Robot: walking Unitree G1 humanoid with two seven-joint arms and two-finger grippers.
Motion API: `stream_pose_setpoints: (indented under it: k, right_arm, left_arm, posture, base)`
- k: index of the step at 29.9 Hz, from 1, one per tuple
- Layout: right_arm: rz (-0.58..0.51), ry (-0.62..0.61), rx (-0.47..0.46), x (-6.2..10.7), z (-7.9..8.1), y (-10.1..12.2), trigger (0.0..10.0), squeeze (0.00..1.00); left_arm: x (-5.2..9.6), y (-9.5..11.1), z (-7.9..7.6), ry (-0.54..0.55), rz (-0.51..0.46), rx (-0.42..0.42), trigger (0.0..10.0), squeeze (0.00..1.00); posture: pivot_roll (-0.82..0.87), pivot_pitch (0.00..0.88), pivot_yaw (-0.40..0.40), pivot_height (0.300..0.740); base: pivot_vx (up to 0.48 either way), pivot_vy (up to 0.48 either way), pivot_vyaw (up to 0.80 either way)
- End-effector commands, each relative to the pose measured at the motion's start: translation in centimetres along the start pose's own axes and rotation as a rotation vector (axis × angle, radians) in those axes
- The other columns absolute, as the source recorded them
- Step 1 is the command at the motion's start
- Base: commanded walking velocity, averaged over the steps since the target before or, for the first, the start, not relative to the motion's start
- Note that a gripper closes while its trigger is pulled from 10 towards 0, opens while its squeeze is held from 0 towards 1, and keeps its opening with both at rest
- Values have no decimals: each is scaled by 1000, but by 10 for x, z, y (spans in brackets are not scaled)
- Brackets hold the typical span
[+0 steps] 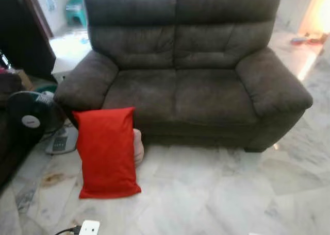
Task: Move the pillow to the sofa from floor
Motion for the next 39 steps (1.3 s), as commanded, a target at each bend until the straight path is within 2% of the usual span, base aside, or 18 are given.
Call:
stream_pose_setpoints:
  k: [1,6,30,39]
  right_arm:
    - [-16,17,-13,-2,8,5,10000,0]
    - [-16,18,-10,-2,7,5,10000,0]
    - [-17,25,-23,-1,9,4,10000,0]
    - [-21,25,12,-2,8,6,10000,0]
  left_arm:
    - [2,-7,10,20,24,-8,10000,0]
    - [2,-7,9,20,24,-6,10000,0]
    - [2,-6,10,17,13,0,10000,0]
    - [2,-5,10,19,15,-2,10000,0]
  posture:
    - [-4,0,12,740]
    - [-1,0,11,740]
    - [-7,0,16,740]
    - [3,0,19,740]
  base:
    - [0,420,0]
    - [0,384,0]
    - [0,0,0]
    - [0,0,0]
Point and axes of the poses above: a point about 5 cm out from each wrist's last joint towards the gripper, its own x axis pointing back from the gripper into the wrist, its own y axis along the axis of the wrist's last joint, z = x × y, the point moved 1 cm from there along -x, pointing out of the wrist towards the gripper, and after that the axes turned 8 degrees about x, right-handed, at the moved point
